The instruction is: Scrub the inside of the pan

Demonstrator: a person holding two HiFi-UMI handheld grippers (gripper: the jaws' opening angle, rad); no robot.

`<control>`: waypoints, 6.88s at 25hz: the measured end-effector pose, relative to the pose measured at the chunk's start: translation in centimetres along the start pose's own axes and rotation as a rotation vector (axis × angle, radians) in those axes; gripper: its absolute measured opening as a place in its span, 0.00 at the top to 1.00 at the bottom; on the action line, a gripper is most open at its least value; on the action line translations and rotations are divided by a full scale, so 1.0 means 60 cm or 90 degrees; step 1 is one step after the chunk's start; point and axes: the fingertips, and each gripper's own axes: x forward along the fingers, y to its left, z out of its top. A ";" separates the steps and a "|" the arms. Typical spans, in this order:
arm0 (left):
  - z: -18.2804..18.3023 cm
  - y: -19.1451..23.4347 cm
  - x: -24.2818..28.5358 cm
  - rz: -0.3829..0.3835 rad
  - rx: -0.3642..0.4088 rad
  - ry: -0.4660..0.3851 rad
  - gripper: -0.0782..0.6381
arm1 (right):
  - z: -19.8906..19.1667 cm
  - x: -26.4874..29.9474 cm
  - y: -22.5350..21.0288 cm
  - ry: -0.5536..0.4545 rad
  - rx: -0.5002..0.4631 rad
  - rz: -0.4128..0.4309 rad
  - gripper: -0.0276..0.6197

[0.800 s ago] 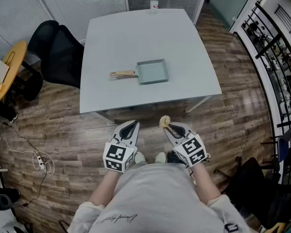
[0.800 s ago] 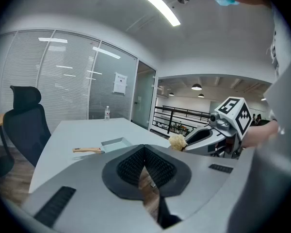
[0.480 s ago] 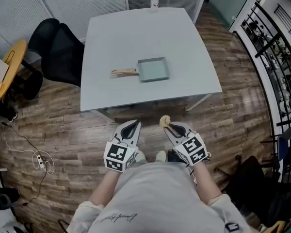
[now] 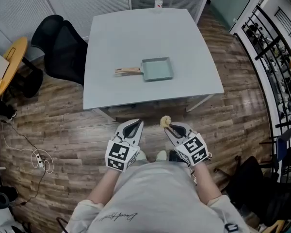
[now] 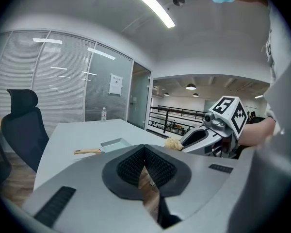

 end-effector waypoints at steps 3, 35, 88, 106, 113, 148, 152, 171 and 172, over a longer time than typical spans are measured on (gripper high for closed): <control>-0.005 0.007 -0.008 -0.008 0.001 0.000 0.88 | 0.004 0.004 0.011 -0.006 0.003 -0.005 0.85; 0.055 0.146 0.157 0.034 -0.013 -0.015 0.88 | 0.096 0.135 -0.176 -0.019 -0.024 0.049 0.85; 0.079 0.282 0.327 0.003 -0.029 0.064 0.88 | 0.157 0.260 -0.350 0.065 -0.050 0.089 0.85; 0.043 0.306 0.350 -0.008 -0.020 0.100 0.88 | 0.141 0.296 -0.370 0.108 -0.043 0.094 0.85; 0.001 0.349 0.354 0.010 0.067 0.186 0.87 | 0.128 0.314 -0.372 0.133 -0.032 0.103 0.85; -0.186 0.365 0.400 -0.294 0.405 0.537 0.67 | 0.055 0.450 -0.392 0.315 -0.310 0.127 0.85; -0.188 0.363 0.397 -0.297 0.406 0.540 0.67 | 0.040 0.494 -0.387 0.348 -0.377 0.140 0.85; -0.185 0.361 0.403 -0.287 0.412 0.538 0.68 | 0.004 0.525 -0.376 0.536 -0.651 0.195 0.85; -0.186 0.362 0.403 -0.286 0.411 0.538 0.68 | 0.001 0.522 -0.371 0.537 -0.660 0.202 0.85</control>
